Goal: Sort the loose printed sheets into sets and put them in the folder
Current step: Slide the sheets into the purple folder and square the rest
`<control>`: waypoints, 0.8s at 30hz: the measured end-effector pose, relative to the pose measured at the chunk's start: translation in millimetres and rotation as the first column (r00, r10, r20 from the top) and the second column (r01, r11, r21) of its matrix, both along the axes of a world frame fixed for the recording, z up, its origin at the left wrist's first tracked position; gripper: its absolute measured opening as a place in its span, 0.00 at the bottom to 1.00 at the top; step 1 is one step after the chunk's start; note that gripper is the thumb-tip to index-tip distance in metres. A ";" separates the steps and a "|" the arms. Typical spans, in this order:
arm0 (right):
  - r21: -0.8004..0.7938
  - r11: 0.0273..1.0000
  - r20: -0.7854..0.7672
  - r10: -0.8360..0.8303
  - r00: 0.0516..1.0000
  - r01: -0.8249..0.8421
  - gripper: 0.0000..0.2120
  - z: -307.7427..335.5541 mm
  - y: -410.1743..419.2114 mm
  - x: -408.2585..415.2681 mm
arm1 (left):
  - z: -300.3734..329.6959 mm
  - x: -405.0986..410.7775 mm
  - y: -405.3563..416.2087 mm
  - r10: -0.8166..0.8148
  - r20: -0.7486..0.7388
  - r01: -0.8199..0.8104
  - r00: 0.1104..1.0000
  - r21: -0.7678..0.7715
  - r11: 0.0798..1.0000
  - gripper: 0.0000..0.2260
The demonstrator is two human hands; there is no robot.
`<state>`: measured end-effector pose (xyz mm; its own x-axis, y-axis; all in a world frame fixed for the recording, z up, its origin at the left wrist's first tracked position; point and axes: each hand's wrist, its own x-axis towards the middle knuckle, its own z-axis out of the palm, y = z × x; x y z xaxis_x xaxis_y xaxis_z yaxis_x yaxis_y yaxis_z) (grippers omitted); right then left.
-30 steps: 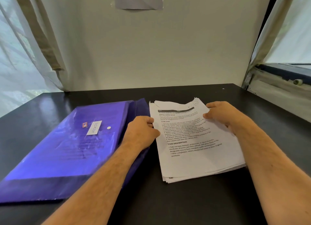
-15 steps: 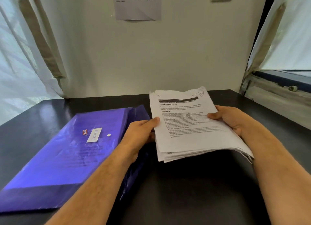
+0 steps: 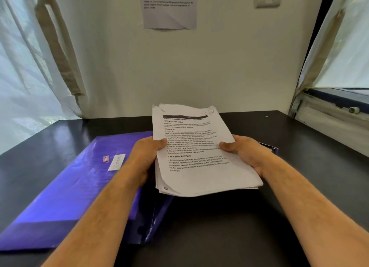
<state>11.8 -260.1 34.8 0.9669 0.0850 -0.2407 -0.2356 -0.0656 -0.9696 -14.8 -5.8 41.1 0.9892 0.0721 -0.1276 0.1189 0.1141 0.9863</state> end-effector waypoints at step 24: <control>-0.124 0.991 -0.133 0.034 0.991 -0.050 0.16 -13.4 4.0 7.2 | -10.2 19.4 51.8 0.151 0.083 -0.132 0.985 0.928 0.349 0.13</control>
<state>19.1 -256.1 21.4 0.9229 0.0859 -0.3754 -0.3534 -0.1983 -0.9142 4.6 45.9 30.9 0.9506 0.2930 0.1028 0.2120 -0.8541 0.4749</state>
